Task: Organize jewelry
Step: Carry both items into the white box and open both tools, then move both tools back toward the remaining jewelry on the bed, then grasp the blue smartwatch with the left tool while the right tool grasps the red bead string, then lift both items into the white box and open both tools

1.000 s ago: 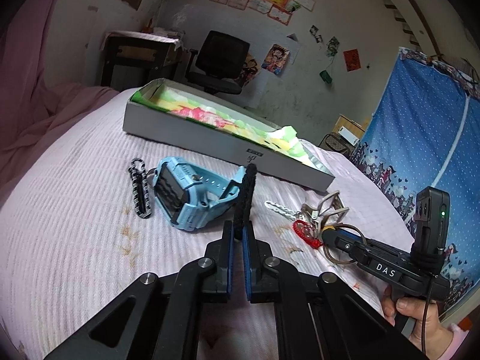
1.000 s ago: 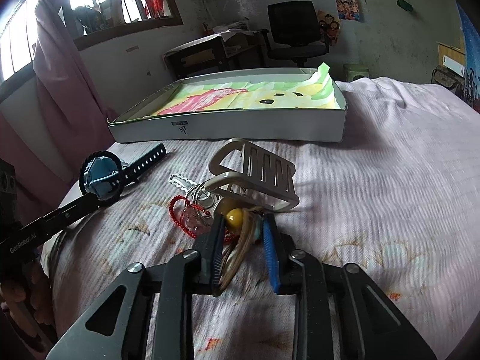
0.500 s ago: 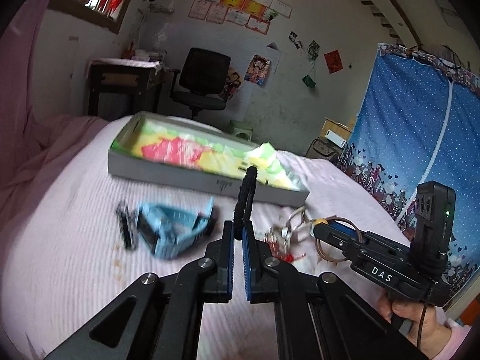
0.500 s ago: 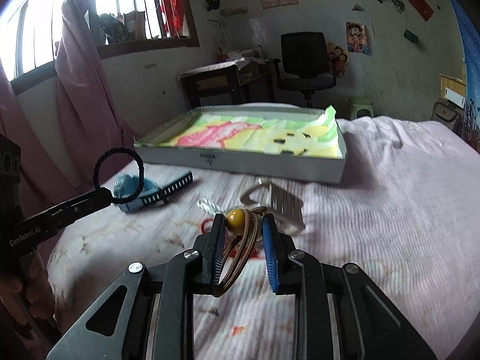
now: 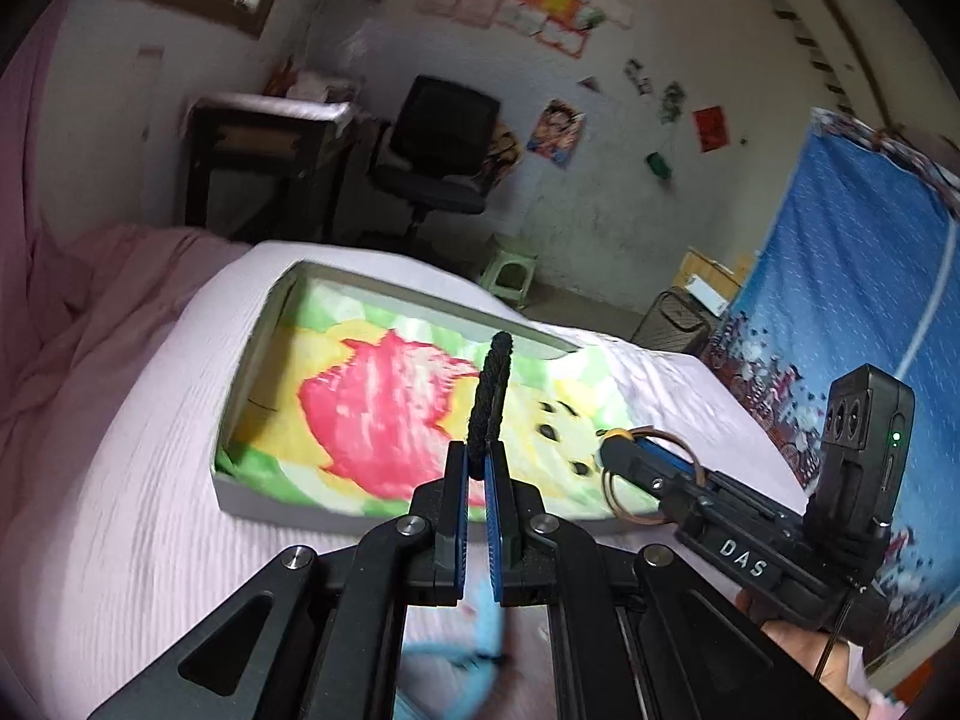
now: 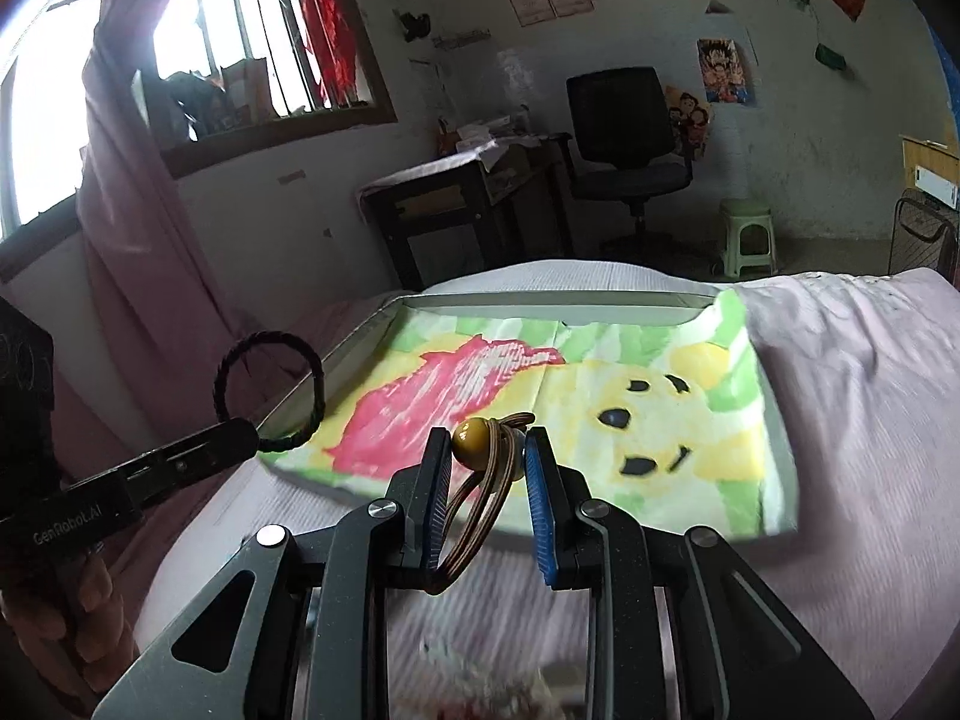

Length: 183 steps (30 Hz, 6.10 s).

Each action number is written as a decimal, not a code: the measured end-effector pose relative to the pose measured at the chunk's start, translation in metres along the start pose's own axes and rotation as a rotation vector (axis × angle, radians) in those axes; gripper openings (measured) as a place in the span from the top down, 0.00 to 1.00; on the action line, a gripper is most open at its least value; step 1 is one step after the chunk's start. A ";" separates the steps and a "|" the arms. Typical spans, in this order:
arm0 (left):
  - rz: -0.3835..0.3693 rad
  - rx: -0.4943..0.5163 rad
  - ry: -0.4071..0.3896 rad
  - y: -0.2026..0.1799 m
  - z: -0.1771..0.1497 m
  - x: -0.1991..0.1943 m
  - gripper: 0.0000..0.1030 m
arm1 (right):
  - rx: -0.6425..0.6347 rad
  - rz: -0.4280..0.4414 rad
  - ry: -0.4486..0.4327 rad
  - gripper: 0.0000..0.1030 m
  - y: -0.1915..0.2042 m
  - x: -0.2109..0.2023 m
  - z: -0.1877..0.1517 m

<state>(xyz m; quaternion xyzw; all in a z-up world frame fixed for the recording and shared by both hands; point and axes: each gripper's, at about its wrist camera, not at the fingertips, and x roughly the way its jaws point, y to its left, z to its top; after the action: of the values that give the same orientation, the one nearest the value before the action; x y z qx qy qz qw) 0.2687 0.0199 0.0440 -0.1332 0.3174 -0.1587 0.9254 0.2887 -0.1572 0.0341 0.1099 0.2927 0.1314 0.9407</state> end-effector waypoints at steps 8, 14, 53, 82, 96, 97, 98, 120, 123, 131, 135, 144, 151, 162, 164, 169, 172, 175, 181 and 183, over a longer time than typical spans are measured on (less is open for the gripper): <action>0.047 -0.086 0.157 0.037 0.011 0.049 0.95 | 0.031 -0.019 0.183 0.79 0.009 0.076 0.002; 0.052 -0.135 0.228 0.052 0.004 0.066 0.94 | 0.000 -0.046 0.250 0.78 0.014 0.091 -0.006; 0.159 0.110 -0.251 -0.007 -0.096 -0.093 0.04 | -0.176 -0.166 -0.200 0.05 0.031 -0.120 -0.066; 0.192 0.065 -0.091 0.002 -0.139 -0.074 0.00 | -0.125 -0.146 0.002 0.01 0.008 -0.106 -0.115; 0.141 0.128 -0.022 -0.011 -0.122 -0.045 0.33 | -0.105 -0.066 0.138 0.38 0.002 -0.069 -0.116; 0.138 0.128 -0.010 -0.011 -0.122 -0.041 0.35 | -0.109 -0.062 0.146 0.43 0.003 -0.066 -0.116; 0.137 0.128 -0.003 -0.011 -0.121 -0.039 0.39 | -0.114 -0.057 0.152 0.48 0.003 -0.064 -0.116; 0.204 0.084 0.044 -0.001 -0.117 -0.016 0.60 | -0.114 -0.057 0.209 0.78 0.005 -0.049 -0.122; 0.200 0.073 0.039 0.002 -0.118 -0.017 0.64 | -0.109 -0.051 0.211 0.82 0.004 -0.050 -0.122; 0.198 0.073 0.019 0.001 -0.121 -0.021 0.69 | -0.104 -0.030 0.237 0.89 0.003 -0.045 -0.124; 0.198 0.076 -0.003 0.000 -0.122 -0.026 0.72 | -0.094 -0.013 0.247 0.91 0.001 -0.043 -0.124; 0.151 0.071 -0.070 0.001 -0.129 -0.044 0.78 | -0.127 0.012 0.199 0.98 0.009 -0.051 -0.126; 0.119 0.080 -0.121 -0.001 -0.131 -0.055 0.78 | -0.143 0.023 0.148 0.98 0.012 -0.061 -0.125; 0.105 0.062 -0.132 -0.001 -0.132 -0.060 0.78 | -0.170 0.012 0.051 0.98 0.017 -0.081 -0.120; 0.103 0.066 -0.133 -0.001 -0.131 -0.060 0.78 | -0.171 0.015 0.036 0.98 0.018 -0.084 -0.117; 0.091 0.069 -0.147 -0.006 -0.118 -0.065 0.78 | -0.170 0.017 -0.022 0.98 0.018 -0.092 -0.103; 0.102 0.067 -0.172 -0.010 -0.103 -0.068 0.78 | -0.159 0.017 -0.062 0.98 0.020 -0.092 -0.088; 0.114 0.082 -0.185 -0.016 -0.083 -0.063 0.78 | -0.150 0.020 -0.103 0.98 0.021 -0.090 -0.070; 0.143 0.093 -0.146 -0.023 -0.040 -0.032 0.78 | -0.128 0.010 -0.126 0.98 0.020 -0.068 -0.041; 0.152 0.087 -0.123 -0.021 -0.030 -0.018 0.78 | -0.118 -0.007 -0.130 0.98 0.017 -0.057 -0.032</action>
<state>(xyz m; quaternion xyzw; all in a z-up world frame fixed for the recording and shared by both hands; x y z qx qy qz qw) 0.2319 0.0037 0.0386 -0.0779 0.2618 -0.0931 0.9575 0.2222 -0.1550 0.0430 0.0616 0.2234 0.1376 0.9630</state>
